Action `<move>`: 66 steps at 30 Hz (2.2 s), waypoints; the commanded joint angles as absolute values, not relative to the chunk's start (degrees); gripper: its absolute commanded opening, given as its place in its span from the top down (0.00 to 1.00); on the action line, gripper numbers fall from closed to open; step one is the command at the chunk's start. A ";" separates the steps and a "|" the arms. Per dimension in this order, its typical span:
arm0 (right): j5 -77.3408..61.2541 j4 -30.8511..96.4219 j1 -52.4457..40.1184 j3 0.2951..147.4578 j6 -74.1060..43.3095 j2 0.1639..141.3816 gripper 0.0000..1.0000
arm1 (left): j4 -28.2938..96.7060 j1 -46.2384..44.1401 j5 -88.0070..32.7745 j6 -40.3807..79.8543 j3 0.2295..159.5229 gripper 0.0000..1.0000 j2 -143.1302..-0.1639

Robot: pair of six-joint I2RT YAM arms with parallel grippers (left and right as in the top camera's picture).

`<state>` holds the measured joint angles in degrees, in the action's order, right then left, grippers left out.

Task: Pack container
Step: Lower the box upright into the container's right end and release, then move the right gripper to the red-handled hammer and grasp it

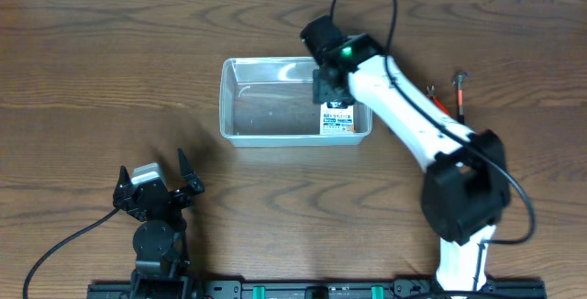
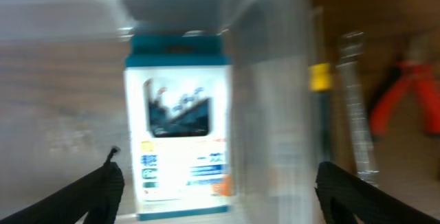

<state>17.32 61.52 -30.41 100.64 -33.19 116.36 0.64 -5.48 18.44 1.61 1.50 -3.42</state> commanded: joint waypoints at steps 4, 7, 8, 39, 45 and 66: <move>25.04 62.54 -19.53 102.24 -21.43 102.65 0.04 | 2.35 -5.65 19.57 1.52 0.23 0.02 -3.25; 23.81 62.59 -12.14 102.24 -14.83 100.62 0.03 | 2.33 -5.65 19.57 1.52 0.23 0.02 -3.25; 22.26 62.57 -9.28 102.21 -12.75 100.60 0.04 | 2.35 -5.65 19.57 1.52 0.23 0.02 -3.25; 2.52 60.60 9.74 101.45 -3.16 130.34 0.39 | 2.35 -5.65 19.57 1.52 0.23 0.02 -3.25; 2.55 59.96 9.80 101.45 -4.08 131.26 0.60 | 2.33 -5.65 19.55 1.52 0.23 0.02 -3.25; -2.09 60.99 4.05 103.50 -1.69 112.75 0.99 | 2.35 -5.65 19.57 1.52 0.23 0.02 -3.25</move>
